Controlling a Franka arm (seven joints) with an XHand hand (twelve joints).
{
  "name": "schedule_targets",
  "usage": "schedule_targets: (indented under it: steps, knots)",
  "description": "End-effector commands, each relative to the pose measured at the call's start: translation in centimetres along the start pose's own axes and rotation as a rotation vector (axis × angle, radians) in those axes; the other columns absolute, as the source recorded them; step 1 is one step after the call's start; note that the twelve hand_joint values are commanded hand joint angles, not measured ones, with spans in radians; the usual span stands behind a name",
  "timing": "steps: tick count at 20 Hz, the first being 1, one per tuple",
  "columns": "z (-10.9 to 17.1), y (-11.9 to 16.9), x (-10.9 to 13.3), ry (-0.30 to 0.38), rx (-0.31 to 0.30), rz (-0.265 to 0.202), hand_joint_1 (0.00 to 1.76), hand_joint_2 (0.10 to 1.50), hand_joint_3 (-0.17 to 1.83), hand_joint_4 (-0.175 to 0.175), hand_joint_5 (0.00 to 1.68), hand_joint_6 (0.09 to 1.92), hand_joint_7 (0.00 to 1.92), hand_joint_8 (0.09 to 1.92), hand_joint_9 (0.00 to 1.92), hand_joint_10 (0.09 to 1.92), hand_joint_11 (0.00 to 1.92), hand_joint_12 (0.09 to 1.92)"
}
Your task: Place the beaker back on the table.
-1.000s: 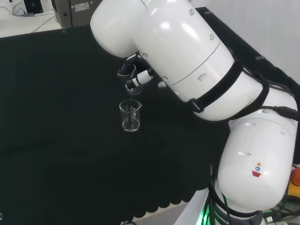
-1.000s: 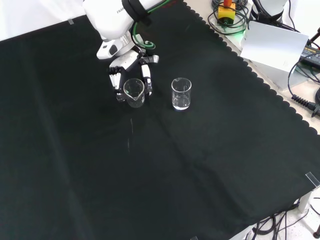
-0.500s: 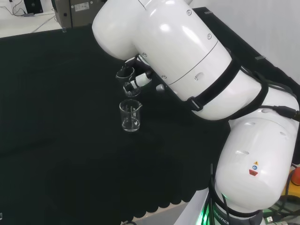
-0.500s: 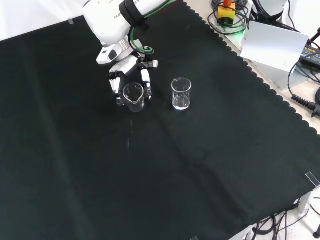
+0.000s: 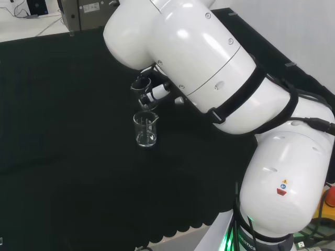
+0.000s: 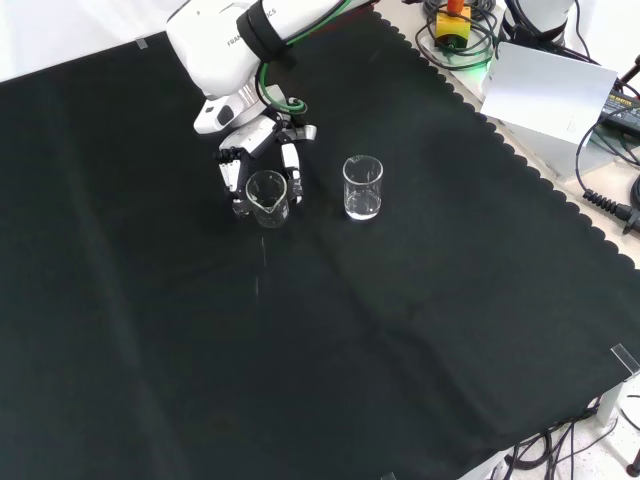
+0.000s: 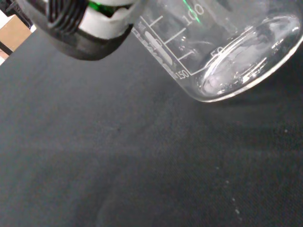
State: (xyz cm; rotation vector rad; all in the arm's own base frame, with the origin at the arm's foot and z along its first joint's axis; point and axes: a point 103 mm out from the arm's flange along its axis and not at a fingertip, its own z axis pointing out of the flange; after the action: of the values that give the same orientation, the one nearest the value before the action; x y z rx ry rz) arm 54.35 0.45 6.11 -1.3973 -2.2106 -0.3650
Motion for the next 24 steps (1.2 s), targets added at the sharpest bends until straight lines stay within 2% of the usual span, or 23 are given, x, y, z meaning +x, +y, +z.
schedule_targets:
  steps: [1, 4, 5, 6, 7, 8, 10, 12, 14, 17, 20, 24]
  knots:
    - [0.3, -0.2, -0.7, 0.006, 0.0, 0.005, 1.29, 1.08, -0.17, -0.08, 1.11, 0.81, 1.41, 0.39, 1.45, 0.59, 1.22, 0.79]
    - [0.4, -0.5, -0.9, 0.024, 0.001, -0.002, 1.29, 1.08, -0.17, -0.062, 1.11, 0.82, 1.41, 0.38, 1.43, 0.58, 1.21, 0.79]
    - [0.4, -0.7, -0.9, 0.022, 0.005, -0.005, 1.28, 1.08, -0.17, -0.036, 1.12, 0.8, 1.38, 0.42, 1.39, 0.55, 1.21, 0.76]
    - [0.5, -0.8, -1.0, 0.024, 0.015, -0.005, 1.25, 1.1, -0.17, -0.082, 1.12, 0.8, 1.28, 0.56, 1.34, 0.5, 1.25, 0.73]
    - [0.5, -0.9, -1.1, 0.028, 0.026, 0.001, 1.23, 1.06, -0.17, -0.118, 1.02, 0.86, 1.16, 0.69, 1.29, 0.45, 1.26, 0.72]
    - [0.5, -1.1, -1.2, 0.021, 0.035, 0.01, 1.22, 1.03, -0.17, -0.13, 0.92, 0.93, 1.05, 0.78, 1.26, 0.41, 1.23, 0.73]
    - [0.4, -1.4, -1.2, 0.004, 0.062, 0.013, 1.19, 0.98, -0.17, -0.107, 0.75, 1.0, 0.88, 0.84, 1.17, 0.34, 1.07, 0.85]
    - [0.3, -1.5, -1.1, 0.005, 0.101, 0.011, 1.16, 0.96, -0.17, -0.08, 0.64, 0.99, 0.77, 0.83, 1.08, 0.32, 0.89, 0.99]
    - [0.1, -1.8, -1.1, -0.01, 0.126, 0.011, 1.11, 0.94, -0.17, -0.062, 0.52, 0.92, 0.64, 0.82, 0.93, 0.39, 0.67, 1.14]
    - [-0.1, -2.3, -1.0, -0.023, 0.153, 0.028, 1.06, 0.92, -0.17, -0.058, 0.39, 0.75, 0.48, 0.79, 0.71, 0.54, 0.45, 1.29]
    - [-0.5, -2.7, -0.7, -0.039, 0.17, 0.039, 1.03, 0.91, -0.17, -0.059, 0.34, 0.58, 0.37, 0.78, 0.57, 0.63, 0.33, 1.34]
    - [-1.4, -3.1, -0.1, -0.046, 0.184, 0.049, 0.99, 0.9, -0.17, -0.06, 0.32, 0.46, 0.29, 0.76, 0.47, 0.67, 0.24, 1.37]
